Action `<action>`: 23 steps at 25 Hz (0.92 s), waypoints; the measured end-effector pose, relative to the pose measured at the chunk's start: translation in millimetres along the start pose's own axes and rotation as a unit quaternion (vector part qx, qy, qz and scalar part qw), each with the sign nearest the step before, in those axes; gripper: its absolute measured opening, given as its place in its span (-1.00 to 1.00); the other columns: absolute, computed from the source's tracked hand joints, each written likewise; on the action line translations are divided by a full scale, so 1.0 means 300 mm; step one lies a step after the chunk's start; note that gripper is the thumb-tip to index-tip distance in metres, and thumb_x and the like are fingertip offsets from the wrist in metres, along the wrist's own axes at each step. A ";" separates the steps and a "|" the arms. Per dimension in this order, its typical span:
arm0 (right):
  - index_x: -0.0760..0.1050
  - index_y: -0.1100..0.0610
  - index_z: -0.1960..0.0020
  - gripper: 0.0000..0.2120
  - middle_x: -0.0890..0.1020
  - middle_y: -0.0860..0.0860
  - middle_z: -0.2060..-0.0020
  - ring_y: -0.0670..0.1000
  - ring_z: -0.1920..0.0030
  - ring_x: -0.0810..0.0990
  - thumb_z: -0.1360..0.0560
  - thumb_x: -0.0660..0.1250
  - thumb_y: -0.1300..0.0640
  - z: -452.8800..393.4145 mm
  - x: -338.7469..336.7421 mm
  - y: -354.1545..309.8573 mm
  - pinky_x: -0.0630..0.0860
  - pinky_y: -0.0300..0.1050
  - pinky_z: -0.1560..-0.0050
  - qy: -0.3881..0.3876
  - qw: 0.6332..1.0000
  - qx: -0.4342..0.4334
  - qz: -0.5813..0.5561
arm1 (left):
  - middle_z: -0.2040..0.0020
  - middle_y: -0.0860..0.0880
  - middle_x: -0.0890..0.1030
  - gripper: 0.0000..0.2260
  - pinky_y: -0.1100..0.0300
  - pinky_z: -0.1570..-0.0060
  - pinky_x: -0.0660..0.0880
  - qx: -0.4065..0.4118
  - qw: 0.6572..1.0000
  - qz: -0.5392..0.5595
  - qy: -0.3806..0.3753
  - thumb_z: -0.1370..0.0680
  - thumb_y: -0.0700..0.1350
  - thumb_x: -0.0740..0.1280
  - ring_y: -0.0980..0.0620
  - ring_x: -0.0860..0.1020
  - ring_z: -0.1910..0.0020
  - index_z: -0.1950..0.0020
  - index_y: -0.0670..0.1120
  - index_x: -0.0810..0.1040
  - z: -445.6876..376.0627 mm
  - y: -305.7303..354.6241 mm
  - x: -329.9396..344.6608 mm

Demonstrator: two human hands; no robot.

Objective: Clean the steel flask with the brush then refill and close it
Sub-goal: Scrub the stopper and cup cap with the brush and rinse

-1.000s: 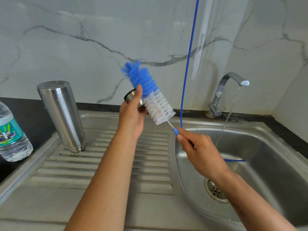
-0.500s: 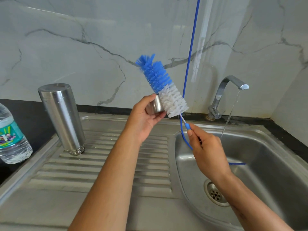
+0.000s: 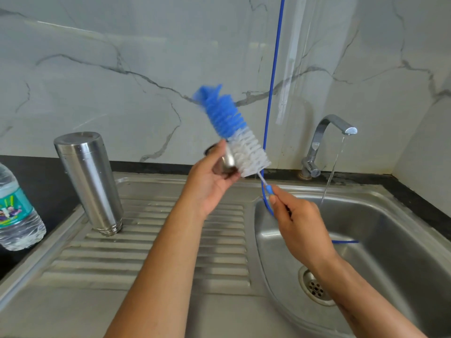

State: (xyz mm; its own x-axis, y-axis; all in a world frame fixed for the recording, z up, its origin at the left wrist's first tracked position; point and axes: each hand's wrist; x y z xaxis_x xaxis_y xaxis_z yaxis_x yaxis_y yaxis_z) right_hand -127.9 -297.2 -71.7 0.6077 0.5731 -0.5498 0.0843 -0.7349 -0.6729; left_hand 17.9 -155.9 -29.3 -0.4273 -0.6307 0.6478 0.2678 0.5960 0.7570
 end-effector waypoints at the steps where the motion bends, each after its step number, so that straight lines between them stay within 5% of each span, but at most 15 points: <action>1: 0.61 0.01 -0.31 -0.72 0.30 -0.11 0.52 -0.07 0.48 0.25 -0.69 0.23 0.14 -0.004 -0.004 0.000 0.23 -0.28 0.45 0.016 1.000 0.007 -0.005 | -0.12 -0.14 0.69 -0.81 0.03 -0.15 0.61 -0.013 1.000 -0.022 -0.008 -0.63 -0.08 0.34 -0.09 0.65 -0.14 -0.18 -0.14 0.59 0.006 -0.011 0.023; 6: 0.64 0.06 -0.26 -0.75 0.30 -0.13 0.45 -0.10 0.42 0.24 -0.69 0.23 0.12 -0.001 -0.007 -0.001 0.24 -0.23 0.38 -0.081 0.996 -0.034 -0.004 | -0.12 -0.13 0.67 -0.81 -0.03 -0.24 0.57 0.063 0.997 0.037 0.037 -0.60 -0.07 0.39 -0.09 0.62 -0.15 -0.16 -0.14 0.60 -0.021 0.036 -0.057; 10: 0.63 -0.02 -0.30 -0.73 0.31 -0.11 0.45 -0.09 0.44 0.24 -0.69 0.23 0.10 -0.012 -0.011 0.016 0.24 -0.26 0.41 -0.053 0.999 -0.007 -0.011 | -0.05 -0.01 0.73 -0.75 0.06 -0.18 0.60 0.062 0.994 -0.049 0.071 -0.47 -0.05 0.51 0.00 0.66 -0.14 -0.10 -0.07 0.61 -0.010 0.024 -0.032; 13: 0.61 -0.01 -0.34 -0.71 0.33 -0.11 0.45 -0.10 0.45 0.25 -0.70 0.22 0.11 -0.010 -0.006 0.019 0.26 -0.26 0.42 -0.057 0.998 0.002 -0.015 | -0.07 -0.10 0.72 -0.76 0.00 -0.16 0.63 0.063 0.991 -0.022 0.118 -0.52 -0.08 0.50 -0.11 0.67 -0.18 -0.13 -0.14 0.60 -0.019 0.034 -0.054; 19: 0.60 0.01 -0.32 -0.72 0.30 -0.11 0.50 -0.10 0.46 0.24 -0.70 0.21 0.12 -0.009 -0.001 0.010 0.24 -0.28 0.43 0.027 0.999 0.031 -0.027 | -0.14 -0.19 0.68 -0.78 -0.01 -0.23 0.59 -0.024 0.999 -0.029 -0.004 -0.68 -0.10 0.28 -0.13 0.62 -0.26 -0.19 -0.23 0.56 0.020 -0.020 0.054; 23: 0.64 0.07 -0.23 -0.75 0.32 -0.13 0.47 -0.10 0.44 0.26 -0.70 0.20 0.11 0.001 0.005 -0.002 0.25 -0.28 0.41 -0.093 0.996 -0.010 -0.009 | -0.19 -0.22 0.68 -0.74 -0.15 -0.27 0.57 0.058 0.994 0.076 0.060 -0.64 -0.02 0.34 -0.17 0.65 -0.21 -0.19 -0.20 0.58 -0.011 0.022 -0.006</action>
State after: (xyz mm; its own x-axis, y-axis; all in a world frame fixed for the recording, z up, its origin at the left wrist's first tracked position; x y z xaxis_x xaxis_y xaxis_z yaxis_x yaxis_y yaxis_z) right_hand -127.2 -295.9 -72.4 0.4499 0.6419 -0.6209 0.1111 -0.7300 -0.6743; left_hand 23.3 -152.5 -25.3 -0.2811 -0.5794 0.7651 0.2172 0.7381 0.6388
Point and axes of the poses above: each hand's wrist, its own z-axis away from the middle knuckle, its own x-axis out of the palm, y = z × x
